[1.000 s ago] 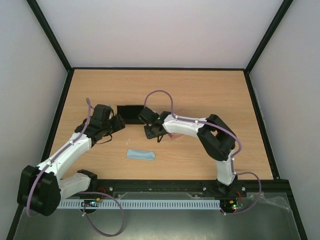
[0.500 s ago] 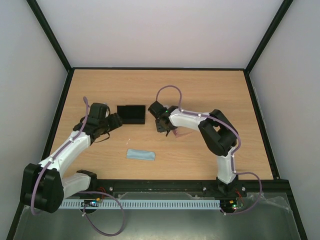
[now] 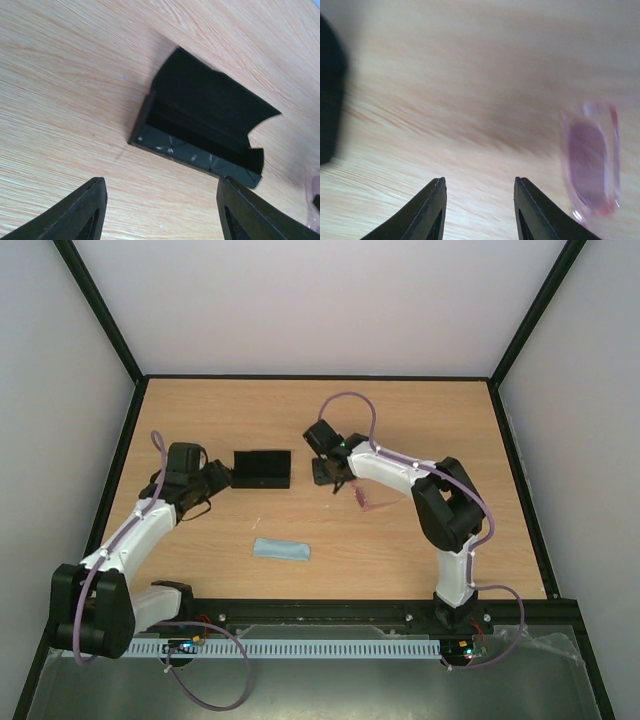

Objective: Organize the sunglasses
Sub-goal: Move the sunglasses to the center of the board, then move the sunglasses case at the center of the board.

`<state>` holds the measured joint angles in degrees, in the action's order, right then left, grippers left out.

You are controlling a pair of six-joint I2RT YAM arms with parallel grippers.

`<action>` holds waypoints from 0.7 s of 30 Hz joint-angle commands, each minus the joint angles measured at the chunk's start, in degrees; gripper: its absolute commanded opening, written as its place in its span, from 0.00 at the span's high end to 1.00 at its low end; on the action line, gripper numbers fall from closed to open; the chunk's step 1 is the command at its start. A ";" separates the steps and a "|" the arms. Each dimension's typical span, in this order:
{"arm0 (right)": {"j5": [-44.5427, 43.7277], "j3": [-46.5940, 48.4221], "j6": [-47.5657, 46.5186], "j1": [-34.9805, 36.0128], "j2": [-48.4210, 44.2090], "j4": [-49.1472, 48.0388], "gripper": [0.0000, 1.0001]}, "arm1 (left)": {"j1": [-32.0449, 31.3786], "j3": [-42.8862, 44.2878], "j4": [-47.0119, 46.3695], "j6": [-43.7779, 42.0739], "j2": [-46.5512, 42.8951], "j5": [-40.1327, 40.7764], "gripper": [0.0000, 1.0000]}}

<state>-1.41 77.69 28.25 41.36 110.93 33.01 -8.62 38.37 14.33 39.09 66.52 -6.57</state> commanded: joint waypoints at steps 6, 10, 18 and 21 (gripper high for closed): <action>0.64 25.73 1.69 0.28 11.84 6.89 0.60 | 4.31 0.50 -4.30 0.73 7.60 1.72 0.50; 2.73 30.20 1.52 0.20 15.34 7.18 0.61 | 4.84 1.72 -5.77 0.73 12.43 2.21 0.56; 3.32 25.65 1.86 0.28 14.49 3.04 0.61 | 4.76 2.00 -10.10 0.28 20.77 2.30 0.69; 5.15 23.63 1.20 0.30 12.93 0.82 0.61 | 4.80 2.40 -10.32 -0.13 21.54 3.65 0.70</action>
<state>2.66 103.50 29.93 41.36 126.76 35.75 -4.14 38.72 5.63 40.03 87.00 -4.80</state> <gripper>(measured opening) 0.391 0.303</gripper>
